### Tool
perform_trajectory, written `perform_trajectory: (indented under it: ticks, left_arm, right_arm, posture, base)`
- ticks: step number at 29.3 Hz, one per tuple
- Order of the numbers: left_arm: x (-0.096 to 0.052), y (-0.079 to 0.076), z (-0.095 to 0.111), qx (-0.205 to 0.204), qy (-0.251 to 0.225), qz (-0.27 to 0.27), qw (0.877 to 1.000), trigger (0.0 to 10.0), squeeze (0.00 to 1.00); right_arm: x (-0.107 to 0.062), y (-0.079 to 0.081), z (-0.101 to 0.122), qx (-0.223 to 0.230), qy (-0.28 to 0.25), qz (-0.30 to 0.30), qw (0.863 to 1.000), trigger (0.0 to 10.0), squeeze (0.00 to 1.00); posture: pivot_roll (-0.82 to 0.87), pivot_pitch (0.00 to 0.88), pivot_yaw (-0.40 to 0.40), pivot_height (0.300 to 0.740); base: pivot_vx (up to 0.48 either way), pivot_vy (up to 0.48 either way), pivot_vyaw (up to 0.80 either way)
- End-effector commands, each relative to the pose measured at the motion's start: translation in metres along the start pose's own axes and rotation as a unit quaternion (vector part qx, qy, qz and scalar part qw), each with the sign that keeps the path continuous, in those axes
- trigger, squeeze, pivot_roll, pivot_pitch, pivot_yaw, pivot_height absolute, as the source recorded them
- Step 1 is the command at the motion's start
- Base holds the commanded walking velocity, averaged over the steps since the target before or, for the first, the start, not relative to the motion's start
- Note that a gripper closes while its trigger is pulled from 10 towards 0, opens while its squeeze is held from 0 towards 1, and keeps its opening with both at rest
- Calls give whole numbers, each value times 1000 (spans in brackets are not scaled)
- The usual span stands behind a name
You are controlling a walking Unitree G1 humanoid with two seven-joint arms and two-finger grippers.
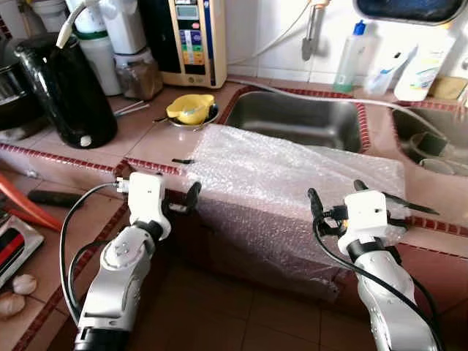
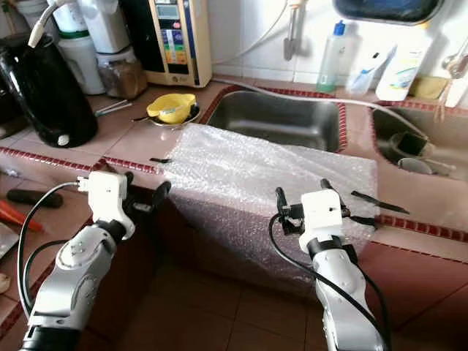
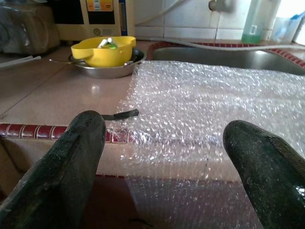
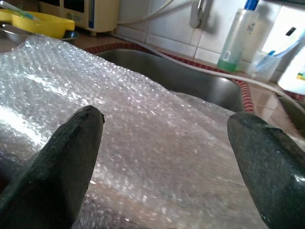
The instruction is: Kitchen organization
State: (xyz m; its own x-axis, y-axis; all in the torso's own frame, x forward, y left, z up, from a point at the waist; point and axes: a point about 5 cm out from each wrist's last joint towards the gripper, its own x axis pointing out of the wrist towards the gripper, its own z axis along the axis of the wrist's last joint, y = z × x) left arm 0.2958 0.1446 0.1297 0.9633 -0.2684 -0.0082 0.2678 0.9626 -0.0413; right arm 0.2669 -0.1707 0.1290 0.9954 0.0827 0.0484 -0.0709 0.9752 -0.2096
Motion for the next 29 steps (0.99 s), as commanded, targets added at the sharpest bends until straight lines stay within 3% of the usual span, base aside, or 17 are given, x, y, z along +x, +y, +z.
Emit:
perform_trajectory:
  ticks: [1,3,6,7,10,18,27,29]
  left_arm:
    - [1,-3,3,0,-4,1,1000,10000,0]
    - [0,-4,1,34,1,-7,999,10000,0]
    - [-3,1,-1,22,1,8,1000,10000,0]
    - [-10,15,-6,10,5,57,998,10000,0]
    - [-18,21,-11,7,7,81,997,10000,0]
    - [-19,16,-9,29,-2,67,997,10000,0]
    - [-17,11,1,35,-27,59,997,10000,0]
    - [-18,14,11,46,-53,76,995,10000,0]
  right_arm:
    - [-1,-1,1,8,6,-8,1000,10000,0]
    - [-2,0,0,13,13,-10,1000,10000,0]
    - [-3,-1,-1,13,13,-5,1000,10000,0]
    - [-3,-4,-3,13,16,-1,1000,10000,0]
    - [0,-4,-3,14,18,6,1000,10000,0]
    - [10,0,5,9,0,18,1000,10000,0]
    - [2,0,5,17,-3,12,1000,10000,0]
    - [-1,-1,8,14,-6,11,1000,10000,0]
  posture:
    - [-37,0,44,740]
    - [-47,0,40,740]
    - [-46,0,31,740]
    - [-26,0,14,740]
    - [-23,0,11,740]
    - [-15,0,19,740]
    - [-27,0,32,740]
    - [-28,0,27,740]
  base:
    - [0,0,0]
    - [0,0,-800]
    - [0,0,-792]
    - [0,0,-788]
    - [0,0,-788]
    - [0,0,-788]
    - [0,0,-788]
    - [0,0,-788]
